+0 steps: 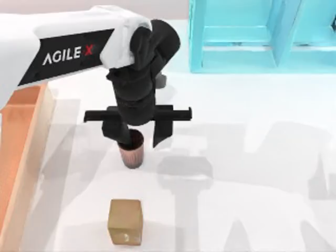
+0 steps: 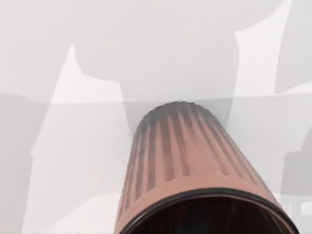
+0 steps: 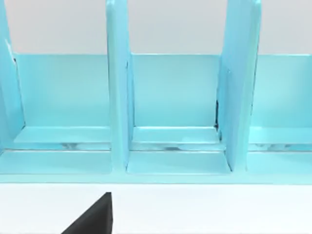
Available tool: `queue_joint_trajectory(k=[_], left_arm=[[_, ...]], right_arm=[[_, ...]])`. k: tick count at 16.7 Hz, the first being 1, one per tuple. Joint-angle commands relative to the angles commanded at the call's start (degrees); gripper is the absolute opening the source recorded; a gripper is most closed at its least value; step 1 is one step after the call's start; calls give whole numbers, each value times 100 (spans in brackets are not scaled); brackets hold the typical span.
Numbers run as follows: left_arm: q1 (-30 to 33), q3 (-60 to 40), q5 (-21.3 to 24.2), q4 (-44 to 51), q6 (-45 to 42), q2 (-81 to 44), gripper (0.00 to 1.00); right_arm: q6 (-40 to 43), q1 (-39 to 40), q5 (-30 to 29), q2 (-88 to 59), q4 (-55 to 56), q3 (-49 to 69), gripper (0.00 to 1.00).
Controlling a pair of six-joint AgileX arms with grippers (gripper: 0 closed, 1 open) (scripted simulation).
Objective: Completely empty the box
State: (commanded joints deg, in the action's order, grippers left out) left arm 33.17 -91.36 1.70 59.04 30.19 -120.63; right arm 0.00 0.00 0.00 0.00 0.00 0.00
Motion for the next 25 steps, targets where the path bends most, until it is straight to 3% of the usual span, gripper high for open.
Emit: queue_joint_trajectory(k=[3,4,14,25], left_arm=[[0,0,0,0,0,0,98],[0,0,0,0,0,0,100],[21,-70,1,90,9,-15,100],[35,-1968,5,2152,22,172,100]], right_arm=[[0,0,0,0,0,0,100],[0,0,0,0,0,0,100],[0,0,0,0,0,0,100],[0,0,0,0,0,0,100]])
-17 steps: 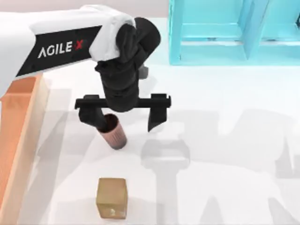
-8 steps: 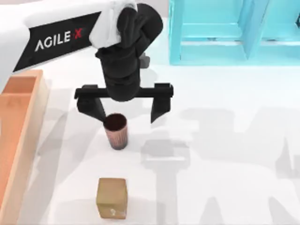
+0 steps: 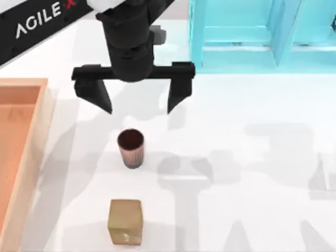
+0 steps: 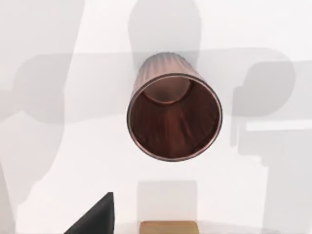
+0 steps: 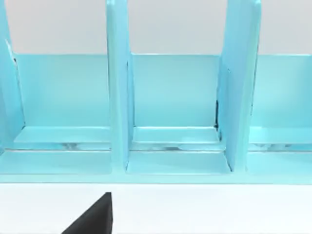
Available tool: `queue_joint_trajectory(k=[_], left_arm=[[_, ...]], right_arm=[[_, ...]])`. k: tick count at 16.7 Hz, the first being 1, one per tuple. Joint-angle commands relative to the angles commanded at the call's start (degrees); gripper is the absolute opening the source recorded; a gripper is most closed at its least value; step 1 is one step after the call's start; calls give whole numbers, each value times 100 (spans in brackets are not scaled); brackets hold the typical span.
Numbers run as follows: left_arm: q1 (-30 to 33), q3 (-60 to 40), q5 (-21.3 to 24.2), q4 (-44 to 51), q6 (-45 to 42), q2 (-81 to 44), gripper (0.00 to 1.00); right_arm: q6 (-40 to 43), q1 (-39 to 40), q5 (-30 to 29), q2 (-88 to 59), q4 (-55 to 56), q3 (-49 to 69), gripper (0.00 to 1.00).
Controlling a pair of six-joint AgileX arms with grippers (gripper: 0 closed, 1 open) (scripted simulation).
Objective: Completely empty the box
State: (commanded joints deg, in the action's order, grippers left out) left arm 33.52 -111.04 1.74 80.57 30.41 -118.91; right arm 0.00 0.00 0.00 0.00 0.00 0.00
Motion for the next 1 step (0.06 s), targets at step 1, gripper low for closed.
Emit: queue_joint_trajectory(k=[1], left_arm=[[-4,-25,-6,32,-1,22,100]], right_arm=[[0,0,0,0,0,0,100]])
